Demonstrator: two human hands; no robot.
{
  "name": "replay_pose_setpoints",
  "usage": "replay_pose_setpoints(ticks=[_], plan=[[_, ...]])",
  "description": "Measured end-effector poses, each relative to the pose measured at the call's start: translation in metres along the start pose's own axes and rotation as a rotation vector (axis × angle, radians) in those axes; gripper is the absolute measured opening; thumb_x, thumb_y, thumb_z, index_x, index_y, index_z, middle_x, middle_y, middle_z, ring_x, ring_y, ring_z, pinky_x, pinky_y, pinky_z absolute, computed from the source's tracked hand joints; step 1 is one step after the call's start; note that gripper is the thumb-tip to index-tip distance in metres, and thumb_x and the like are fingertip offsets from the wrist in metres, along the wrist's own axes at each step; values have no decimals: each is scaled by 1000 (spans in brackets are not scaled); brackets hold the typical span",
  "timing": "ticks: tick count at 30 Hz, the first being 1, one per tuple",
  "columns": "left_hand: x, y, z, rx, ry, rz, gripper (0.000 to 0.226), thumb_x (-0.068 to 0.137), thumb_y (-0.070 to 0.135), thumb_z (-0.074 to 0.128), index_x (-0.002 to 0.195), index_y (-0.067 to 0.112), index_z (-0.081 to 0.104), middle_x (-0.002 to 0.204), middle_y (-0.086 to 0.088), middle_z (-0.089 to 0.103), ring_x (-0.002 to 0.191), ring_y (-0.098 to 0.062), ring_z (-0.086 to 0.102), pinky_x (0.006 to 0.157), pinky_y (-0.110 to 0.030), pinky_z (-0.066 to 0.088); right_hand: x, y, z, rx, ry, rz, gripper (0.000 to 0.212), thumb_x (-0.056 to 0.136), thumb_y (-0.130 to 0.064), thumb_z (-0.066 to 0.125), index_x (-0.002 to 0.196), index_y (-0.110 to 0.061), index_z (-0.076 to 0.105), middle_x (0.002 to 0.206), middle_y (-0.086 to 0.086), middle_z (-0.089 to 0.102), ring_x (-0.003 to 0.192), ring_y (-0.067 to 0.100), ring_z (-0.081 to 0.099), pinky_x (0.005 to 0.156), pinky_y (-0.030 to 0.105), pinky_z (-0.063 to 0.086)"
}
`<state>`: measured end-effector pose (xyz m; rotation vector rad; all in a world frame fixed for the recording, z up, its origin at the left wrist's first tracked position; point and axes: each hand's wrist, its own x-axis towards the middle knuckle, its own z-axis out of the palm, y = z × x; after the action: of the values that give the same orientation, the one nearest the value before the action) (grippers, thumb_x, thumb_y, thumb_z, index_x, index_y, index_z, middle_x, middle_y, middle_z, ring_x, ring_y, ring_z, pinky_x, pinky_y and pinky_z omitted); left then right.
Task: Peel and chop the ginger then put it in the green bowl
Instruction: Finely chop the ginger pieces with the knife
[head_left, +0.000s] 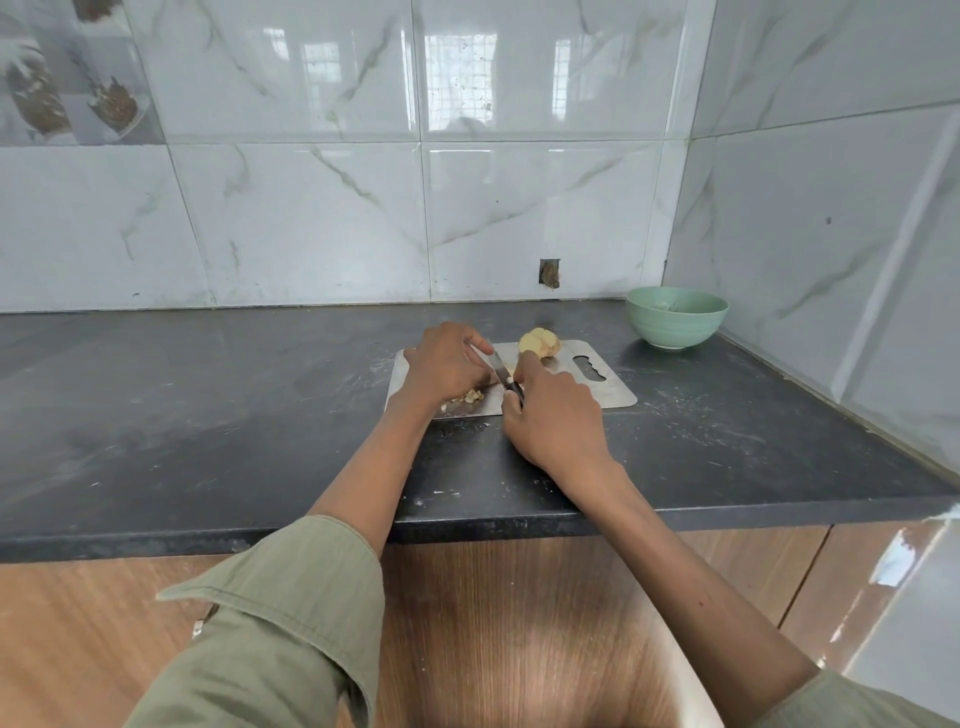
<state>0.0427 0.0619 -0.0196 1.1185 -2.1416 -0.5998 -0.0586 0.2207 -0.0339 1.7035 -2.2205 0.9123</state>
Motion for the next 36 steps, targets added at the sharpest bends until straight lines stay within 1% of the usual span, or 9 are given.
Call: replay_pose_setpoints(ticks=[3,7,12,16,18,21,26,33,36], plan=[[1,1,0,34,21,6,28,62,23,88,81,35,71,65,22,72,86,-8,72,94,-46,54,0,-1,-1,-9,-17,-2,12,98,-28,47,107,-20,46,86,6,48,78,33,45,67,39,34],[0,2,1,58,24,10,27,63,21,89,78,35,72,64,22,72,84,-6,72,92,-43,56,-1,-2,-1,-24,-26,-10,10,98,-27,48,106,-21,46,87,6,48,78,32,45,67,38,34],[1,0,2,61,18,25,25,62,21,84,78,37,72,63,24,71,83,-6,73,89,-45,57,7,-6,-2,-55,-72,-17,14,98,-28,50,110,-20,50,90,6,47,80,30,45,69,37,36],[-1,3,1,60,21,19,25,65,20,85,79,36,72,63,23,71,84,-2,72,91,-42,57,6,-6,0,-54,-57,9,14,99,-30,48,109,-20,46,90,6,47,79,31,44,69,37,34],[-1,2,1,57,13,10,26,66,21,87,80,36,72,63,23,71,86,-2,72,93,-44,55,3,-5,0,-55,-48,16,13,99,-29,48,107,-20,44,89,6,47,78,31,44,68,38,32],[0,1,1,56,12,6,26,63,22,85,80,37,72,63,22,71,86,-5,72,93,-45,55,1,-5,-1,-37,-32,5,14,99,-28,48,109,-19,45,88,6,48,77,32,44,67,38,33],[-2,4,1,50,18,-1,28,66,17,84,81,35,70,63,22,71,86,-4,71,94,-50,53,0,-4,-1,-19,-32,-2,13,99,-28,46,109,-19,45,87,6,50,77,32,45,67,39,33],[-2,5,2,79,24,-14,27,67,15,83,78,36,70,61,22,70,87,-8,71,92,-47,55,3,-5,-1,-28,-65,-8,8,98,-28,47,101,-23,41,87,6,50,78,31,45,67,38,34],[-1,5,2,104,28,-21,26,65,17,85,76,36,71,62,17,71,85,-9,71,90,-44,55,8,-4,-3,-23,-91,-2,11,98,-28,50,106,-21,48,89,6,49,80,30,46,69,38,36]])
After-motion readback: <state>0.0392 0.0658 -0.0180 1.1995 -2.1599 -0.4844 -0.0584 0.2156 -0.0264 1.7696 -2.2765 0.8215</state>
